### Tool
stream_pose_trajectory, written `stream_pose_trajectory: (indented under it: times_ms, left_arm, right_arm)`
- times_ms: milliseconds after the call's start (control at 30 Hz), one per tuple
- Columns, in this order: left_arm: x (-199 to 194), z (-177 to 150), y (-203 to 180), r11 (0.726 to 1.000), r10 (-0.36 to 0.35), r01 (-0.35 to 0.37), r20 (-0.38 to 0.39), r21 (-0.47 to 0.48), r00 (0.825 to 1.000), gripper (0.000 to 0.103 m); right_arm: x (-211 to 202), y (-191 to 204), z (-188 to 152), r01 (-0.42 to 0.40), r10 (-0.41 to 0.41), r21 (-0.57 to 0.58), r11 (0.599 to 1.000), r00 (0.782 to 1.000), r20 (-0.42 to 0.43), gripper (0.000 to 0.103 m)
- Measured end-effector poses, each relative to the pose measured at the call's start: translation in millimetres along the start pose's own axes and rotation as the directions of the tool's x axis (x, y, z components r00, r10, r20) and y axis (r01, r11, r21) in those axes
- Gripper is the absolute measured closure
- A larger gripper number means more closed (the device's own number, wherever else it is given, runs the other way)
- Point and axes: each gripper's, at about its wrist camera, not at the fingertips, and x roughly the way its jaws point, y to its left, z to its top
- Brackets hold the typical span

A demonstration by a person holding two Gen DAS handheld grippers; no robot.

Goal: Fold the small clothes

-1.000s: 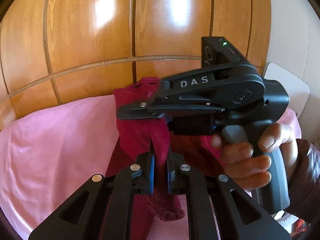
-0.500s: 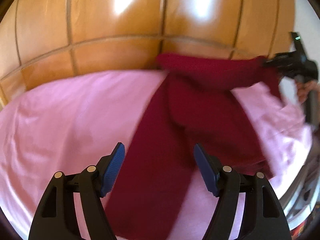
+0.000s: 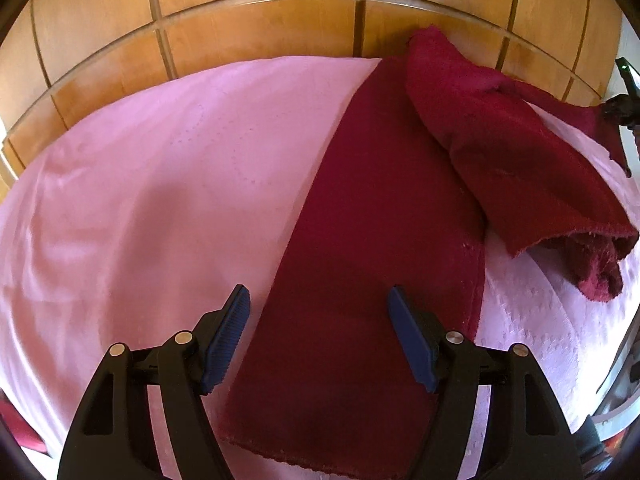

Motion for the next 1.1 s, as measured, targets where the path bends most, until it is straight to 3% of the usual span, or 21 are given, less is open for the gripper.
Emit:
stream_pose_trajectory:
  times_ms: [67, 100, 133, 167, 200, 267, 300, 333, 367, 433, 500, 533, 600, 633, 667, 733, 767, 833, 967, 1033, 1100]
  left_arm:
    - [2, 3, 2, 1.000, -0.023, 0.023, -0.005, -0.011, 1.000, 0.044]
    - [3, 4, 3, 0.999, -0.038, 0.038, -0.006, -0.019, 0.999, 0.045]
    - [1, 4, 1, 0.999, -0.039, 0.039, -0.003, -0.017, 0.999, 0.051]
    - [0, 4, -1, 0.999, -0.043, 0.043, 0.001, -0.008, 0.999, 0.059]
    - [0, 4, -2, 0.999, -0.050, 0.050, 0.002, -0.004, 0.999, 0.065]
    - [-3, 1, -6, 0.998, -0.063, 0.063, 0.005, 0.011, 0.998, 0.090]
    - [-4, 1, -9, 0.998, -0.062, 0.062, 0.008, 0.025, 0.998, 0.092]
    - [-6, -1, -13, 0.998, -0.055, 0.055, 0.012, 0.035, 0.998, 0.094]
    - [-8, -2, -14, 0.998, -0.052, 0.051, 0.018, 0.041, 0.998, 0.094]
    - [-11, -3, -13, 0.998, -0.056, 0.055, 0.028, 0.035, 0.998, 0.095]
    - [-17, -1, -12, 0.998, -0.064, 0.063, 0.046, 0.020, 0.997, 0.096]
    - [-19, 1, -11, 0.998, -0.066, 0.066, 0.053, 0.014, 0.996, 0.096]
    - [-26, 5, -8, 0.997, -0.075, 0.075, 0.077, -0.004, 0.994, 0.096]
    - [-31, 9, -5, 0.996, -0.080, 0.082, 0.091, -0.018, 0.993, 0.096]
    - [-35, 10, -2, 0.996, -0.083, 0.086, 0.102, -0.028, 0.991, 0.096]
    - [-47, 17, 9, 0.993, -0.091, 0.101, 0.136, -0.063, 0.986, 0.096]
    - [-53, 21, 15, 0.991, -0.095, 0.108, 0.154, -0.079, 0.984, 0.096]
    - [-62, 30, 25, 0.989, -0.089, 0.108, 0.179, -0.101, 0.980, 0.096]
    - [-86, 54, 64, 0.979, -0.052, 0.099, 0.252, -0.180, 0.966, 0.096]
    - [-97, 64, 83, 0.973, -0.005, 0.071, 0.286, -0.220, 0.958, 0.096]
    - [-105, 76, 102, 0.967, 0.058, 0.023, 0.308, -0.252, 0.950, 0.096]
  right_arm:
    - [-2, 13, -10, -0.047, 0.047, -0.017, 0.999, 0.999, 0.004, 0.079]
    - [-9, 20, -18, -0.107, 0.107, -0.023, 0.994, 0.994, -0.002, 0.063]
    - [-17, 26, -22, -0.183, 0.183, -0.020, 0.983, 0.983, -0.005, 0.028]
    - [-23, 30, -23, -0.223, 0.223, -0.017, 0.975, 0.975, 0.004, 0.017]
    - [-38, 40, -38, -0.273, 0.273, -0.032, 0.962, 0.962, 0.016, 0.016]
    - [-58, 64, -53, -0.373, 0.374, -0.079, 0.924, 0.928, -0.013, 0.020]
    - [-66, 74, -62, -0.431, 0.430, -0.083, 0.898, 0.902, -0.038, 0.021]
    - [-73, 84, -70, -0.485, 0.481, -0.077, 0.871, 0.874, -0.063, 0.021]
    - [-80, 95, -82, -0.560, 0.553, -0.061, 0.827, 0.828, -0.095, 0.022]
    - [-91, 120, -107, -0.693, 0.679, -0.024, 0.720, 0.712, -0.178, 0.024]
    - [-97, 140, -126, -0.762, 0.742, 0.010, 0.648, 0.628, -0.236, 0.025]
    - [-98, 155, -137, -0.799, 0.774, 0.037, 0.600, 0.569, -0.279, 0.025]
    - [-101, 177, -151, -0.833, 0.798, 0.061, 0.550, 0.503, -0.331, 0.031]
    - [-104, 189, -157, -0.840, 0.796, 0.048, 0.540, 0.492, -0.354, 0.048]
    - [-106, 198, -161, -0.839, 0.785, 0.028, 0.543, 0.495, -0.372, 0.061]
    - [-115, 211, -164, -0.828, 0.754, -0.035, 0.560, 0.527, -0.393, 0.093]
    - [-125, 211, -160, -0.820, 0.747, -0.071, 0.568, 0.550, -0.374, 0.096]
    - [-135, 196, -147, -0.819, 0.764, -0.079, 0.568, 0.561, -0.320, 0.096]
    - [-169, 129, -104, -0.780, 0.772, -0.090, 0.619, 0.626, -0.111, 0.096]
    - [-181, 92, -88, -0.732, 0.734, -0.089, 0.676, 0.679, -0.010, 0.097]
    - [-185, 57, -75, -0.624, 0.630, -0.089, 0.776, 0.772, 0.079, 0.097]
